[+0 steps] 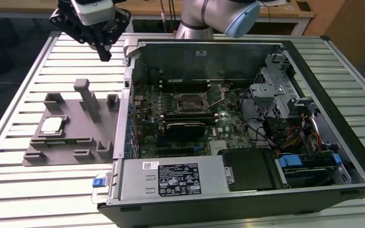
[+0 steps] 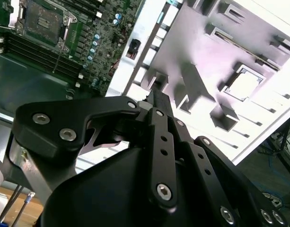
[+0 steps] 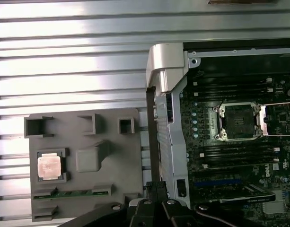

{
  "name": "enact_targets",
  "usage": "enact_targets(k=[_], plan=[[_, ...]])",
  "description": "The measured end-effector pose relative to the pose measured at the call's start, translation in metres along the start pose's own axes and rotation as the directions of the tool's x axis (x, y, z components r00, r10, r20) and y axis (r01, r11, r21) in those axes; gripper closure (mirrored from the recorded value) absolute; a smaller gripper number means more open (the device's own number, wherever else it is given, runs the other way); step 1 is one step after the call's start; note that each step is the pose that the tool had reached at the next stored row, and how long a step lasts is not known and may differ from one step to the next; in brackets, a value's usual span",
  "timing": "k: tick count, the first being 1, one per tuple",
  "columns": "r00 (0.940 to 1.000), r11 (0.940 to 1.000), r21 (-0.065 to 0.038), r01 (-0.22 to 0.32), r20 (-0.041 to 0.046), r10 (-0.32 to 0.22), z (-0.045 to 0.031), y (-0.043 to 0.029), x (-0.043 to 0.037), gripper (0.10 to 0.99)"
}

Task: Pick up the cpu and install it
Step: 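Reach for the cpu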

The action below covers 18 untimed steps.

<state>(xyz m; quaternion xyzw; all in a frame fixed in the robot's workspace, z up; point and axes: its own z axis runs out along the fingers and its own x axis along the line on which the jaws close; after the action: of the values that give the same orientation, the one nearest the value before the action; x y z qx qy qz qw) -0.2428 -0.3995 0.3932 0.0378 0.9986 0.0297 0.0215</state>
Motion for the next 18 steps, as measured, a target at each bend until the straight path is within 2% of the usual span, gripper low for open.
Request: enact_targets(k=[18], plan=[[1.0000,1.0000,-0.001,0.000,0.0056,0.000,-0.0015,-0.0026,0.0329,0.980]])
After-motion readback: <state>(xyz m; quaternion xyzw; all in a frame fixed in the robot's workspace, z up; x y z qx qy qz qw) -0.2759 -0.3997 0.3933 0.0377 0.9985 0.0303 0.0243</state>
